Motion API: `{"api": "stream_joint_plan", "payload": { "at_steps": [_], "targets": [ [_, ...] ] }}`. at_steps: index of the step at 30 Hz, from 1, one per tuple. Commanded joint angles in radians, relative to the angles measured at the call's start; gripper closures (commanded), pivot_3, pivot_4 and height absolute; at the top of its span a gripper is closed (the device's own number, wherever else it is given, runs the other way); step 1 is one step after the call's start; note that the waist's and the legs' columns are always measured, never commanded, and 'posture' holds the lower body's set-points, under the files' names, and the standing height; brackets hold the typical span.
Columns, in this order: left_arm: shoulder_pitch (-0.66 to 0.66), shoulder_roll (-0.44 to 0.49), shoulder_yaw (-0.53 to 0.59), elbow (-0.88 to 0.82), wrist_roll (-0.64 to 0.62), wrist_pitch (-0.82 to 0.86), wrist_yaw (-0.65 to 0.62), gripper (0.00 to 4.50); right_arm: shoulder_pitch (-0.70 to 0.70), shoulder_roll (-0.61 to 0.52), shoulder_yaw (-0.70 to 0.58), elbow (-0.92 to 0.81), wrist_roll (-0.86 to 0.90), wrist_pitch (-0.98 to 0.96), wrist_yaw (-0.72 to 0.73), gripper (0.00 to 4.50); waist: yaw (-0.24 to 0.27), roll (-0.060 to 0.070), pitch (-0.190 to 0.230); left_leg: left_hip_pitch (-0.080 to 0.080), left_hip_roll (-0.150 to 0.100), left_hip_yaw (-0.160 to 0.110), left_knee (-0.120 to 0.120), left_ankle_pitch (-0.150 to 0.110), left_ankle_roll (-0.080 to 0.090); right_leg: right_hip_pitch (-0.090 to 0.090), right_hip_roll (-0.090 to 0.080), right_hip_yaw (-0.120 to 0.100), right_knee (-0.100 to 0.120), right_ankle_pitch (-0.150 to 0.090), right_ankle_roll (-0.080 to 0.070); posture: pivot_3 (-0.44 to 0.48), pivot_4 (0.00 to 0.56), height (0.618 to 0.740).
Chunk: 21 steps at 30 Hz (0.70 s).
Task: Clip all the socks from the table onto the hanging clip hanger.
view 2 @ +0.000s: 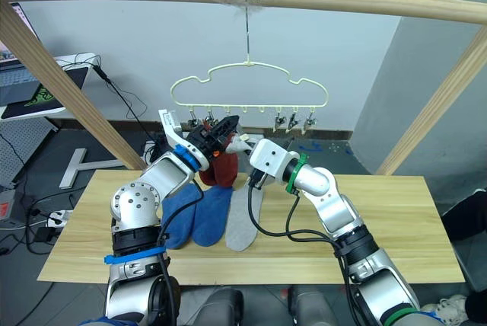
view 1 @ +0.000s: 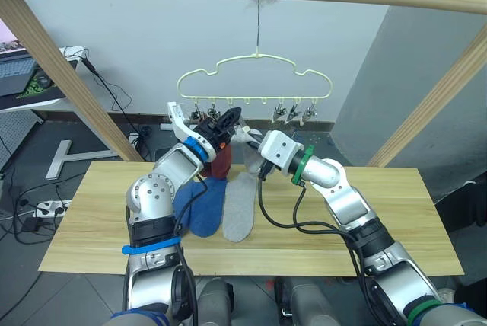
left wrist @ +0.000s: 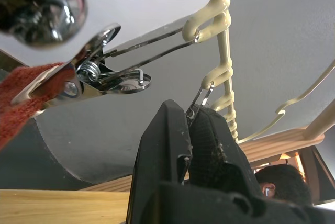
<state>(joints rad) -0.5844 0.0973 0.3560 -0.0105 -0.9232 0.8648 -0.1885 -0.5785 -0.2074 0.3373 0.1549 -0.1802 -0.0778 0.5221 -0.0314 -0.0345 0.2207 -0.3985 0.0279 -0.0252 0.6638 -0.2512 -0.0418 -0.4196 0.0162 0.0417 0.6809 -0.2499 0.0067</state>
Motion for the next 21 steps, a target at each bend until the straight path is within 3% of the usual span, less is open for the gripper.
{"api": "stream_joint_plan", "payload": {
  "at_steps": [1,14,16,21],
  "targets": [
    [0.014,0.02,-0.021,-0.053,-0.015,-0.002,-0.028,4.09,-0.02,0.001,-0.013,-0.021,-0.008,-0.011,-0.015,4.5,0.0,0.0,0.0,0.0,0.0,0.0,0.0,0.0,0.0,0.0,0.0,0.0,0.0,0.0,0.0,0.014,0.177,0.74],
    [0.012,0.03,0.007,-0.068,-0.08,0.014,-0.008,0.03,-0.02,0.001,-0.018,-0.009,-0.007,-0.009,-0.013,4.5,0.001,0.0,0.0,0.0,0.0,0.0,0.0,0.0,0.0,0.0,0.0,0.0,0.0,0.0,0.0,0.015,0.179,0.74],
    [0.016,0.046,0.031,-0.083,-0.132,0.048,0.009,0.03,-0.002,0.021,-0.036,-0.006,0.056,0.053,0.021,4.5,-0.001,0.0,0.0,0.0,0.0,0.0,0.0,0.0,0.0,0.0,0.0,0.0,0.0,0.0,0.0,0.019,0.181,0.74],
    [0.086,0.14,0.035,-0.16,-0.205,0.127,-0.011,0.0,0.011,0.043,-0.067,-0.008,0.105,0.112,0.019,3.08,-0.001,0.0,0.0,0.0,0.001,-0.001,-0.001,0.0,0.0,-0.001,0.0,0.0,0.0,0.0,0.0,0.019,0.181,0.74]
  ]
}}
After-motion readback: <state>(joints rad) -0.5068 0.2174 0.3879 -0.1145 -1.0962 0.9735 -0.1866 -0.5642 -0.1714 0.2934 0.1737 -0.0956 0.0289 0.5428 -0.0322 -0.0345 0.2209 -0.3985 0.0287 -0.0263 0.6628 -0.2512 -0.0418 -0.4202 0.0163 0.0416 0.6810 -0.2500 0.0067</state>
